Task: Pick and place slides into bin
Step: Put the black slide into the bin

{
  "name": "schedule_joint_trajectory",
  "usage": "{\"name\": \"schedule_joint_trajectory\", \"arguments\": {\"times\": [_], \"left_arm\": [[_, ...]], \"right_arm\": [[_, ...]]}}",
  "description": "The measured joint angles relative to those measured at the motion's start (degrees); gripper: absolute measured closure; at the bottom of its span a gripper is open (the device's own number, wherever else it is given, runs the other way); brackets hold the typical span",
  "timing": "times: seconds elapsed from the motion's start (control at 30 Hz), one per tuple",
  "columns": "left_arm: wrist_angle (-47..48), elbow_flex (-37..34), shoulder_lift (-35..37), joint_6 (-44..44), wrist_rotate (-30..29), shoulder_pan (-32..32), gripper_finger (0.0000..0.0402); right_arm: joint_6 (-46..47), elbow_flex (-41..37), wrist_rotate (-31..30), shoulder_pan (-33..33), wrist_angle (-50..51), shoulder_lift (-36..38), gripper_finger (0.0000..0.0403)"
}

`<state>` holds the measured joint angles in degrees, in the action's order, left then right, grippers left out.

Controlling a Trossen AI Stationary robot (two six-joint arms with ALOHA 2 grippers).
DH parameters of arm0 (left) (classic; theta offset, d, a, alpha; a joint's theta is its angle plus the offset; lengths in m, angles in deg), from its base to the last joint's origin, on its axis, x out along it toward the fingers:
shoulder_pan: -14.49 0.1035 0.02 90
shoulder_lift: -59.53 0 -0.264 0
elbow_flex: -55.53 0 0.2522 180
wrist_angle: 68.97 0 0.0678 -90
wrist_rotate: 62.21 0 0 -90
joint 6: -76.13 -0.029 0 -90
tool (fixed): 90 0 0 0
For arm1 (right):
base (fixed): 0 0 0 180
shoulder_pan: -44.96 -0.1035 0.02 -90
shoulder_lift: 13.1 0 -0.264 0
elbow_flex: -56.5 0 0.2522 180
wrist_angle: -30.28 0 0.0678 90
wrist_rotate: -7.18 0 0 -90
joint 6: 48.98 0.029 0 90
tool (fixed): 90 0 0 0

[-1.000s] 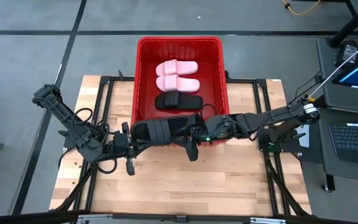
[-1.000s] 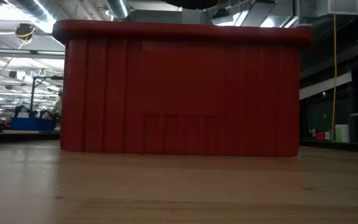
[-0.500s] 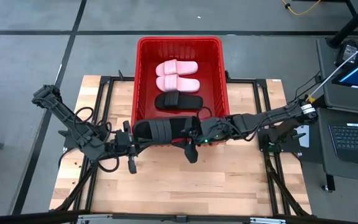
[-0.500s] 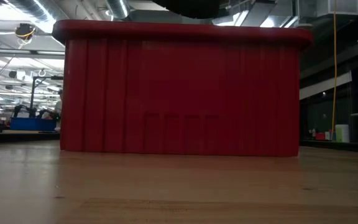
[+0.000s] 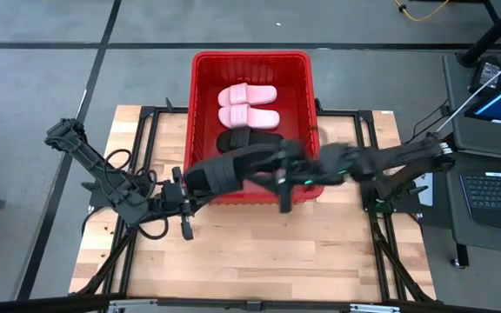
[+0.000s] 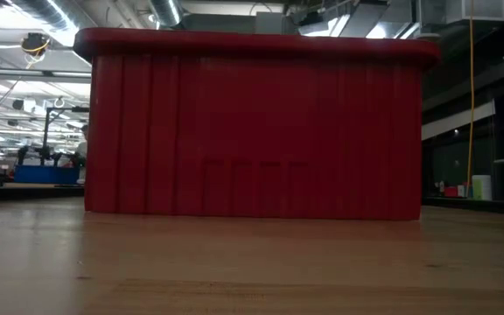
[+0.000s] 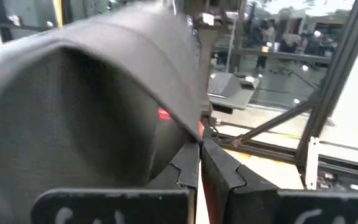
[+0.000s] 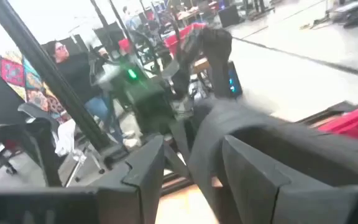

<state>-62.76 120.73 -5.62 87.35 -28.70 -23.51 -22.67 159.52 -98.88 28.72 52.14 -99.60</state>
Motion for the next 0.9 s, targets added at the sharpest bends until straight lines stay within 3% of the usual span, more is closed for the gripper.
{"name": "schedule_joint_trajectory", "arguments": {"times": [0.2, 0.57, 0.9], "left_arm": [[0.12, -0.1, -0.24, -0.05, 6.09, 0.36, 0.0399], [-2.36, 0.01, -0.09, -2.62, 5.84, 2.35, 0.0401], [-4.64, 0.01, -0.02, -6.52, 5.8, 2.65, 0.0401]], "right_arm": [[-5.6, 4.29, -1.49, -1.56, 5.24, -0.94, 0.0238], [-4.64, 4.6, -2.57, -1.6, 4.0, -2.21, 0.0238], [-4.1, 4.56, 0.42, -1.6, 4.12, -2.19, 0.0238]]}}
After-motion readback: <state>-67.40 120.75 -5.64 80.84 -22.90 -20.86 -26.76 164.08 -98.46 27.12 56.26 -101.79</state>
